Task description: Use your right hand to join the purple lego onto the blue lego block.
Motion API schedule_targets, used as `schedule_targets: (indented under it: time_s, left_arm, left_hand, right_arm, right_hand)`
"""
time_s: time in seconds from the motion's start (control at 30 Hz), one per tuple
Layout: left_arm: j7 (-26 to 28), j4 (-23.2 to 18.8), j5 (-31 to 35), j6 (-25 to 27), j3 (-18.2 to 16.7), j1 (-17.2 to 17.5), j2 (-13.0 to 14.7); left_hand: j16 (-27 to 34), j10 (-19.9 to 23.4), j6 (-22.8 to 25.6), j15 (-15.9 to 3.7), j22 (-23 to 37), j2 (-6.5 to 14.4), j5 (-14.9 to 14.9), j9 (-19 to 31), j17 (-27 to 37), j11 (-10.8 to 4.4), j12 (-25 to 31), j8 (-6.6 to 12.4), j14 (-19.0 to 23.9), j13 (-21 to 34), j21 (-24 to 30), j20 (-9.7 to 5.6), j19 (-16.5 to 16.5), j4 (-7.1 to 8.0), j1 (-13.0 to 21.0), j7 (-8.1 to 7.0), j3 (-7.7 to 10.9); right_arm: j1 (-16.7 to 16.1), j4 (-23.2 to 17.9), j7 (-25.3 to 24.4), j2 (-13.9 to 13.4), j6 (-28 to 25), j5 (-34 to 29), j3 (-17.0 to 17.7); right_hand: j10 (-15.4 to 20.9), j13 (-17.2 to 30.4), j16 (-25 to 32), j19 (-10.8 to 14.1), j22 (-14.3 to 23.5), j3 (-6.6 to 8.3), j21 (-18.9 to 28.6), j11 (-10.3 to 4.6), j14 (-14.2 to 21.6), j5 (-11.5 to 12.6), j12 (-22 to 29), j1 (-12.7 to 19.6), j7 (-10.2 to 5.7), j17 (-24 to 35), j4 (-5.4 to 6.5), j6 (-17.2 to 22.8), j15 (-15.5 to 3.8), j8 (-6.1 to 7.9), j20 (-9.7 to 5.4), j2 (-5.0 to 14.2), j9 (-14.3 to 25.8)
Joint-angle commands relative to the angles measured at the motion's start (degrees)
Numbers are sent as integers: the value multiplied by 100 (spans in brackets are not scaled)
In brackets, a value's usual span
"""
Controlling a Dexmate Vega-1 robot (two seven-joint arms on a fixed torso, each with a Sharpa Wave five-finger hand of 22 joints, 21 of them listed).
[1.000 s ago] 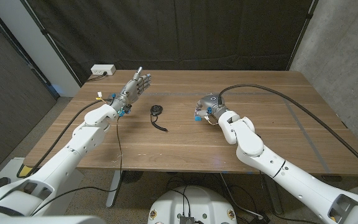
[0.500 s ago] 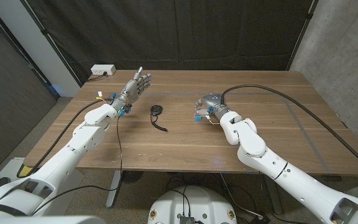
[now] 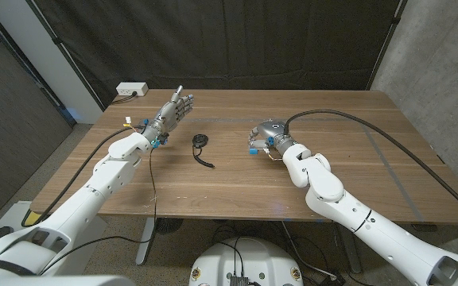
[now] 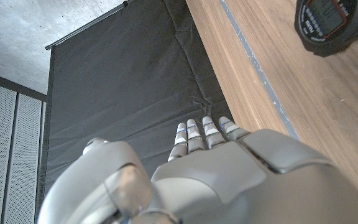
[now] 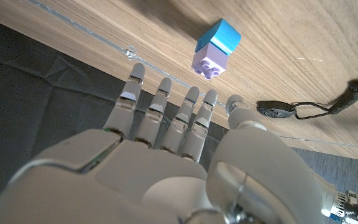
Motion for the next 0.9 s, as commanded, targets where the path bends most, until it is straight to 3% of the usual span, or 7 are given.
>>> schedule_targets:
  time_s: [0.03,0.9]
  left_arm:
    - [5,20,-11,6,-22,2,8]
    - [33,71,-34,14,-31,27,-25]
  left_hand:
    - [12,36,45,7,24,-2,30,25,24,5,18,13,28,12,14,16,-15,7,1,-15,-41]
    - [12,28,47,-3,24,16,23,25,25,-2,13,10,36,12,10,45,-25,7,12,-14,-72]
  right_arm:
    - [50,106,-20,-28,-37,101,-67]
    - [321,301,280,-48,-109,219,-242]
  right_hand:
    - [46,19,-9,22,16,55,0,1,-45,-19,1,-51,4,20,6,51,-34,34,16,8,11]
    - [88,22,20,28,19,64,-9,-1,-70,-39,-15,-150,12,41,40,-44,-112,-50,-4,-2,0]
